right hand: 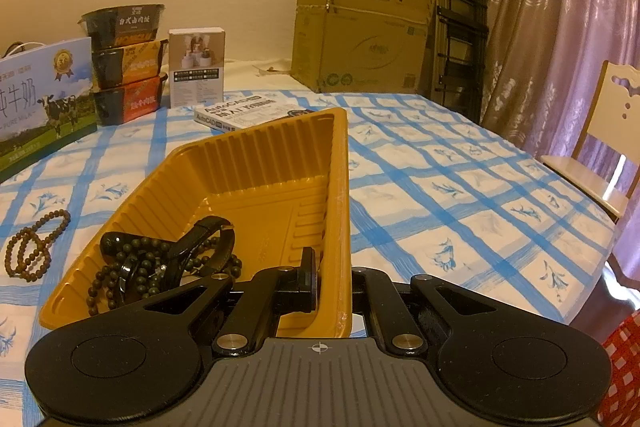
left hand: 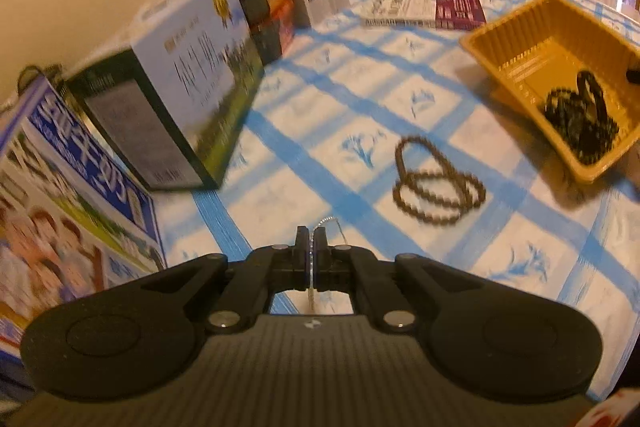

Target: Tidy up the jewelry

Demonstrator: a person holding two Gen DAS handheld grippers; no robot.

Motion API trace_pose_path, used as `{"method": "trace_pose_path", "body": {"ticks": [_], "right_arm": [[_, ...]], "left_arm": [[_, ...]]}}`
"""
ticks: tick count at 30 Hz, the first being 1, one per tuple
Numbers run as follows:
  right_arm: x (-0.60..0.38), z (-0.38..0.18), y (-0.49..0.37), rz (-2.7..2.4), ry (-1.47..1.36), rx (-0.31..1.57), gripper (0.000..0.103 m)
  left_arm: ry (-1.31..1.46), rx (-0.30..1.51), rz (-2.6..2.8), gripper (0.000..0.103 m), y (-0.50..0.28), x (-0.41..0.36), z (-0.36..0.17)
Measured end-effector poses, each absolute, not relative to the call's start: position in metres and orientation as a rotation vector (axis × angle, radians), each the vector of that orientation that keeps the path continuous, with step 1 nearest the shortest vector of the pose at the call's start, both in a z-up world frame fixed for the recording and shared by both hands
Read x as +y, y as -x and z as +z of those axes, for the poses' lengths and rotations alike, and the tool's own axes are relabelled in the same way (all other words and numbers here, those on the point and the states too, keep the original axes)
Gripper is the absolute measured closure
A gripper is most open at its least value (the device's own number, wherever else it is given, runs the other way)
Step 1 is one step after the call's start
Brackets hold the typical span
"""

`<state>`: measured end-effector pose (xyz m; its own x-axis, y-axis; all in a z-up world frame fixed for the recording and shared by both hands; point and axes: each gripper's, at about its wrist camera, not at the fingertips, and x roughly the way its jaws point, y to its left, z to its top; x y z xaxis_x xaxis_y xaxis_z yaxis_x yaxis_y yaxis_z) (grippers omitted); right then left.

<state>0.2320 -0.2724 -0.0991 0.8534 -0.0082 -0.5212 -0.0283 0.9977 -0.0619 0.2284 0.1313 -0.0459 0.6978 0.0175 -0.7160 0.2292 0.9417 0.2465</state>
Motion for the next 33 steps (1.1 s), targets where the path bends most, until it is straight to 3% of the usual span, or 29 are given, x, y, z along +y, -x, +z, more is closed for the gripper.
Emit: {"method": "trace_pose_path", "body": {"ticks": [17,33], "right_arm": [[-0.272,-0.099,-0.233,0.010,0.067,0.550,0.098],[-0.271,-0.096,-0.236,0.019,0.055,0.548,0.098]], "left_arm": [[-0.325,0.581,-0.221,0.102,-0.240,0.082,0.049],[-0.268,0.397,-0.483,0.103,-0.262,-0.022,0.089]]}}
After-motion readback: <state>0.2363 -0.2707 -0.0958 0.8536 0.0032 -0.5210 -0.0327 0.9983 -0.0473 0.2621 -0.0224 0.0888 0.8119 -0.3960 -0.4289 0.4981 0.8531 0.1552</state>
